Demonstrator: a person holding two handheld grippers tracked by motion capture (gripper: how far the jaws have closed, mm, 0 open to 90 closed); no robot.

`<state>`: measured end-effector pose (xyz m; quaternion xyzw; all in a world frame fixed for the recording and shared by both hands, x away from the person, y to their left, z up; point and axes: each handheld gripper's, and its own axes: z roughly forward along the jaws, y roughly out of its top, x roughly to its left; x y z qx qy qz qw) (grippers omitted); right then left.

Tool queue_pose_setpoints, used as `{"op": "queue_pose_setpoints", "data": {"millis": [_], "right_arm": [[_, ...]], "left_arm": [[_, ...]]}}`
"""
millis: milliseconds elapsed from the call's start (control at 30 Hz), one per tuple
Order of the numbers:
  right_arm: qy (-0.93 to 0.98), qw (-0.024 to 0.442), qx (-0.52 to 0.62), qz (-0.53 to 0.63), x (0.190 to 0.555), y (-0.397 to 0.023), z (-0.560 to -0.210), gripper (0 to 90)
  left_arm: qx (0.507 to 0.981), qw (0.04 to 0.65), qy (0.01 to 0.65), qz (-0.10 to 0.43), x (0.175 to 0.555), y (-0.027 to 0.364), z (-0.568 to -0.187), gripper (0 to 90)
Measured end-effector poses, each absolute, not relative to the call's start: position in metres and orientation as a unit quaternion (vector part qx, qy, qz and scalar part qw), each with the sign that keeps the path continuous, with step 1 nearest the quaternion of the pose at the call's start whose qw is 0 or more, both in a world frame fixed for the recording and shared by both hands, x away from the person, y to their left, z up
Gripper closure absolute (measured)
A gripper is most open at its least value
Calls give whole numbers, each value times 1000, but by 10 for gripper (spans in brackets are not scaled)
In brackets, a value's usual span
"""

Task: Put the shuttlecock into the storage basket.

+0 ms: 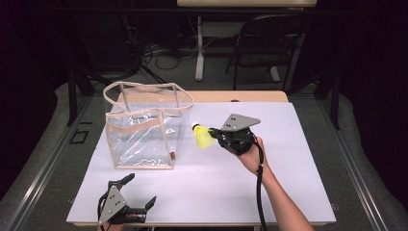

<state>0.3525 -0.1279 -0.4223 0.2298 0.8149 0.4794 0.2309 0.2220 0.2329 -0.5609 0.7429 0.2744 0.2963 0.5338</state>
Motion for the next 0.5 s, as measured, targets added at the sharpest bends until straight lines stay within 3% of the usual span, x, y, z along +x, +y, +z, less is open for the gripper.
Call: {"op": "queue_pose_setpoints", "data": {"millis": [500], "right_arm": [[812, 228, 233, 485, 361, -125, -413, 895]], "left_arm": [[743, 537, 272, 294, 223, 232, -561, 0]]}}
